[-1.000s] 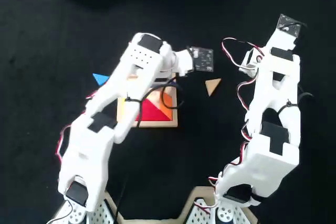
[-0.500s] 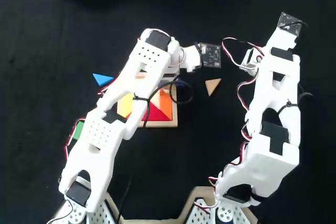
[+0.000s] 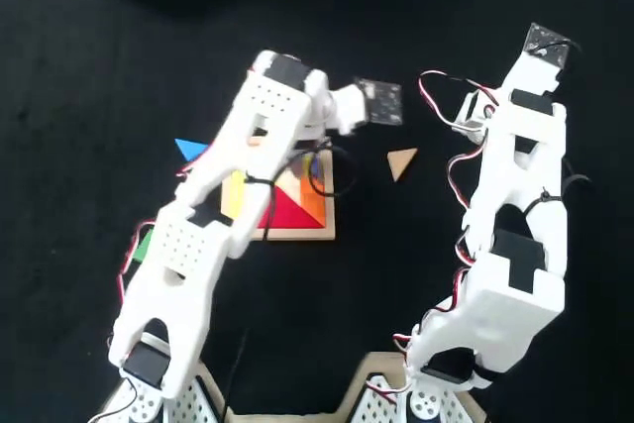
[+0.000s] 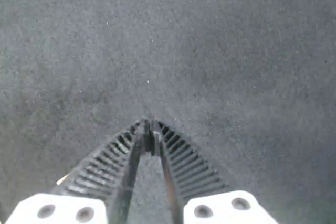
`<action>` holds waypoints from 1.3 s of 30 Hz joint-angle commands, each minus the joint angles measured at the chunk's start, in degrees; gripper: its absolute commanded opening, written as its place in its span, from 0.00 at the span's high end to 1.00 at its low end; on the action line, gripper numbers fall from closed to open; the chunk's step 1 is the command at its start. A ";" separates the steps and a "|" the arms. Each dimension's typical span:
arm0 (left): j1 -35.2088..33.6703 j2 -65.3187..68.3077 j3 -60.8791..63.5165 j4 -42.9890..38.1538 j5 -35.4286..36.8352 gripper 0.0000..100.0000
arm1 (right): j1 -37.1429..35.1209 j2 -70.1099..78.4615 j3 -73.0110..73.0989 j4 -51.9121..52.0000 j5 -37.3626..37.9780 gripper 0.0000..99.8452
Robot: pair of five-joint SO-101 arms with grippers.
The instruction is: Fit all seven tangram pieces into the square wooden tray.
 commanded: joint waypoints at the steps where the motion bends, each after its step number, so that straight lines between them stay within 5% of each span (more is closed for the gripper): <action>1: -5.05 -0.97 -3.74 3.34 2.55 0.80 | -1.23 -0.22 -0.92 -0.97 0.00 0.99; 8: -7.52 2.90 -7.16 -1.85 15.74 0.80 | -2.29 -0.22 -0.84 -0.62 0.00 0.99; 22: -2.07 8.09 -12.09 -1.85 14.86 0.80 | -2.20 -0.22 -0.92 -0.62 0.09 0.99; 29: -5.49 -0.79 -19.03 12.75 14.86 0.80 | -2.29 -0.22 -1.01 -0.70 0.09 0.99; 39: -16.13 -23.47 -0.84 12.48 19.60 0.80 | -6.42 -1.27 -3.65 5.80 7.74 0.99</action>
